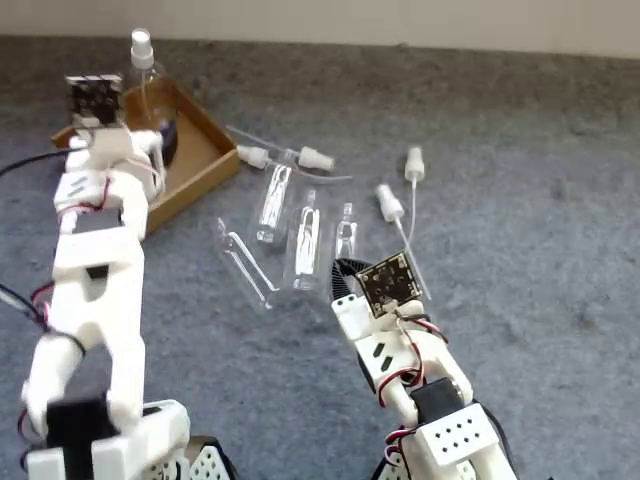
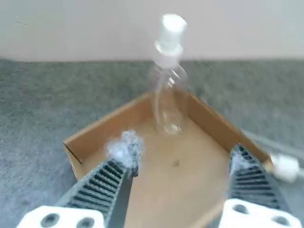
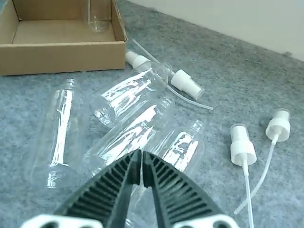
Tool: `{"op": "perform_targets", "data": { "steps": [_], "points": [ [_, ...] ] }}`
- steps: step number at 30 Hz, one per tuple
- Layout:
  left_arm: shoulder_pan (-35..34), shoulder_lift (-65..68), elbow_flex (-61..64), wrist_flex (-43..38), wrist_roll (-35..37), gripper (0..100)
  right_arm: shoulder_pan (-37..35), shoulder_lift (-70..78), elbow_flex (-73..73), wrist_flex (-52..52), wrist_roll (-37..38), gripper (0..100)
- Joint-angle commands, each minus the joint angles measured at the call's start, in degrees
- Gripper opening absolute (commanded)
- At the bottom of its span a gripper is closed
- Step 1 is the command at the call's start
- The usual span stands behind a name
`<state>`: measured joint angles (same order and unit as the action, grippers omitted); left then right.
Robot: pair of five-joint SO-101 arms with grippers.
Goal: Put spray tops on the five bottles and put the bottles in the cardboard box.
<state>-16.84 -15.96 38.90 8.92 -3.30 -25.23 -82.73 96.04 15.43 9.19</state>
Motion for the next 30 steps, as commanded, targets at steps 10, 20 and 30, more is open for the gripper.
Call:
{"op": "perform_targets", "data": {
  "steps": [10,20,30],
  "points": [
    [9.10,-27.82,-3.91,49.67,-3.52,26,0.66,-0.22,9.45,0.48,0.09,0.5],
    [16.13,-20.09,-20.53,74.02,11.69,26,0.57,-0.48,9.45,5.49,0.09,0.5],
    [23.43,9.98,-36.44,87.12,26.55,27,0.66,-0.57,9.45,7.60,0.09,0.5]
  ]
}}
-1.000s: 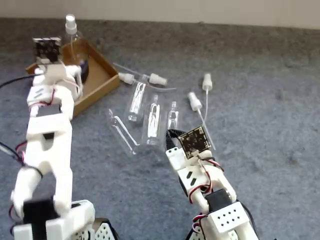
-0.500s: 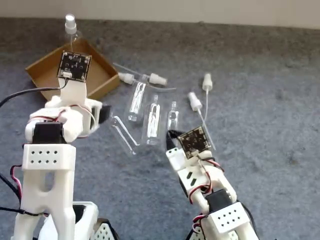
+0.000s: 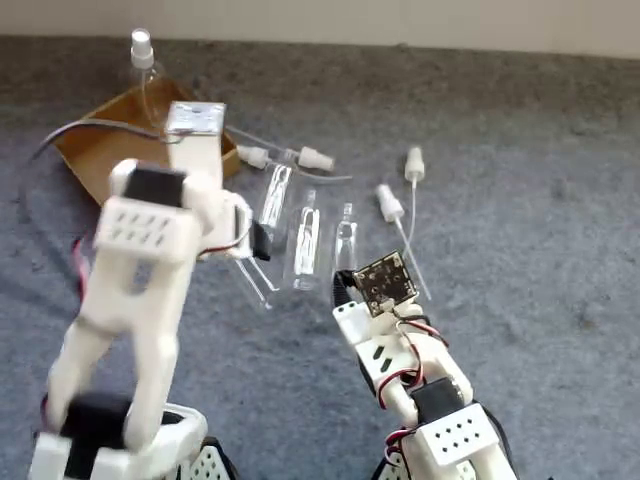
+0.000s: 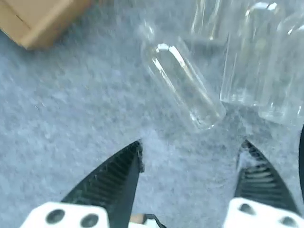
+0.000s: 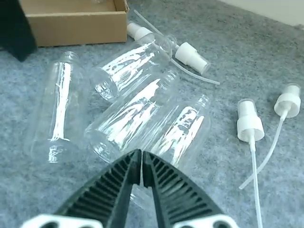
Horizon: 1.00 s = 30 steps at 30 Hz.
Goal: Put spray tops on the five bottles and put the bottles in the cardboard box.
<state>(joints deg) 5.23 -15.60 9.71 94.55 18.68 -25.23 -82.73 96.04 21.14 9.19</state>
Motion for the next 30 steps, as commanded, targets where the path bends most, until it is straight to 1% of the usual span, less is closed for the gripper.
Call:
{"op": "perform_targets", "data": {
  "steps": [1,6,11,17,22,28,30],
  "points": [
    [1.45,12.18,-8.22,1.76,5.45,27,0.66,-0.57,9.45,1.89,0.09,0.5],
    [1.98,19.56,-9.71,4.40,7.82,27,0.31,-0.66,9.45,1.63,0.09,0.5],
    [1.89,23.87,-10.24,3.96,13.63,27,0.31,-0.66,9.45,1.63,0.09,0.5],
    [1.80,29.58,-10.15,-1.05,16.88,27,0.31,-0.66,9.45,1.63,0.09,0.5],
    [0.66,33.89,-9.80,-7.91,17.58,27,0.31,-0.66,9.45,1.71,0.18,0.5],
    [-0.92,35.91,-10.24,-8.62,17.49,26,0.31,-0.66,9.45,1.71,0.26,0.5],
    [-0.84,36.00,-9.71,-10.20,17.41,26,0.31,-0.66,9.45,1.71,0.26,0.5]
  ]
}}
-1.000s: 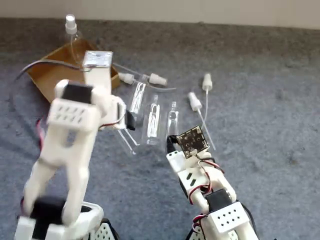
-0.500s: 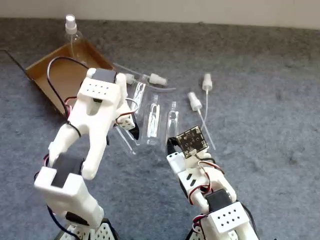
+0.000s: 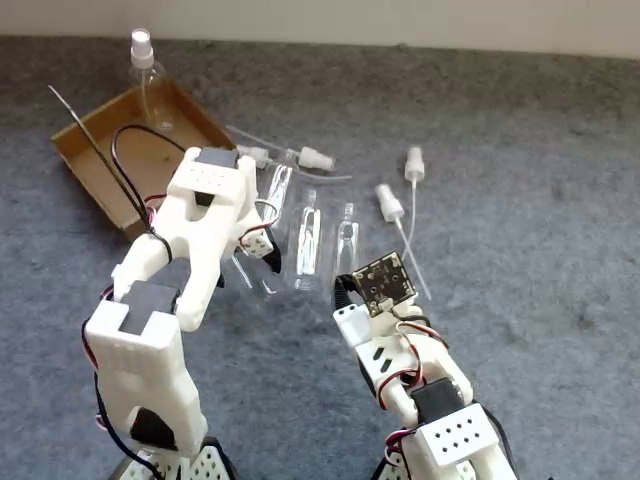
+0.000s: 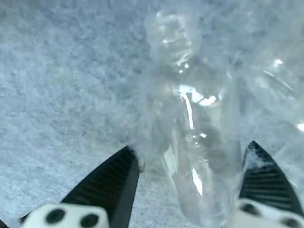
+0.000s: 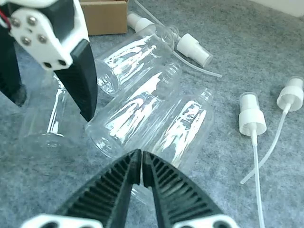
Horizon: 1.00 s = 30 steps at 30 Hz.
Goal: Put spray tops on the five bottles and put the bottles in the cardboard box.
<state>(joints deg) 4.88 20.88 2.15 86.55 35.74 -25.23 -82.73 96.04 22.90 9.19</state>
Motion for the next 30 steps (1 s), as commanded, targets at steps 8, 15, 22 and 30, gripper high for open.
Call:
{"op": "perform_targets", "data": {
  "steps": [8,15,22,30],
  "points": [
    [-0.48,-0.40,-0.40,-7.21,0.35,26,0.31,-0.66,9.45,0.13,0.26,0.5],
    [-0.92,-0.57,2.24,-10.11,0.35,26,0.40,-0.66,9.45,0.13,0.35,0.5],
    [-0.92,-0.75,2.59,-10.11,0.26,16,0.48,-0.66,9.45,0.13,0.35,0.5],
    [-1.10,-1.19,1.98,-10.11,-6.15,7,0.57,-0.66,9.45,0.13,0.44,0.5]
  ]
}}
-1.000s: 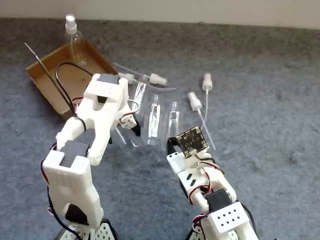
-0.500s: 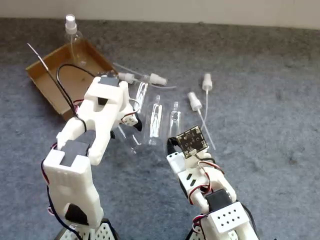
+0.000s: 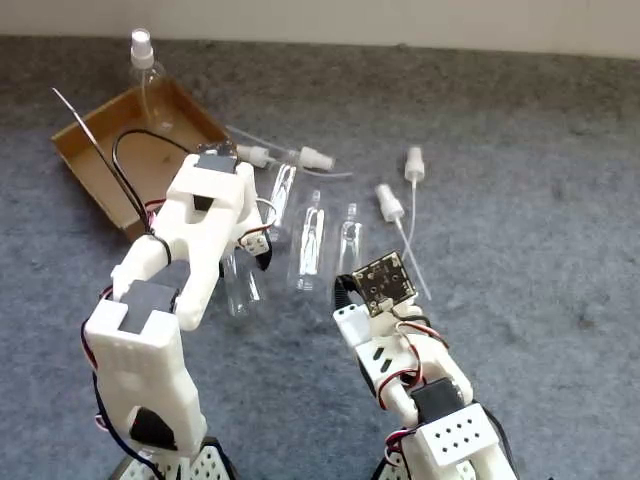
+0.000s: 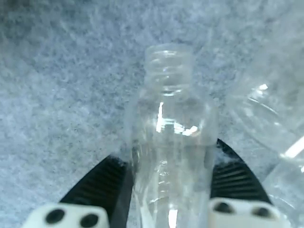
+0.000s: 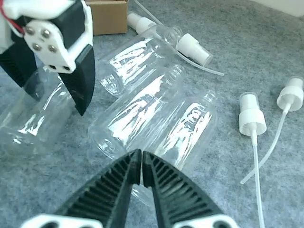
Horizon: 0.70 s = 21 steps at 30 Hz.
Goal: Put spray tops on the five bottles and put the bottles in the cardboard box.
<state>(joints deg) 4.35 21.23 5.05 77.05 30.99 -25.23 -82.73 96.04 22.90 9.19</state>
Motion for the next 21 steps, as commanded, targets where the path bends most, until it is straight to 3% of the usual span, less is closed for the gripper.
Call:
{"op": "perform_targets", "data": {
  "steps": [1,8,13,21],
  "points": [
    [-0.66,-1.80,-1.19,-0.53,-1.93,7,0.57,-0.66,9.45,0.13,0.44,0.5],
    [-0.04,-10.07,-3.91,13.10,-22.07,7,0.57,-0.57,9.45,0.13,0.44,0.5],
    [-2.07,-13.14,-2.86,13.98,-37.45,7,0.66,-0.57,9.45,0.13,0.44,0.5],
    [-4.70,-6.55,4.44,4.22,-41.14,7,0.66,-0.57,9.45,0.13,0.44,0.5]
  ]
}}
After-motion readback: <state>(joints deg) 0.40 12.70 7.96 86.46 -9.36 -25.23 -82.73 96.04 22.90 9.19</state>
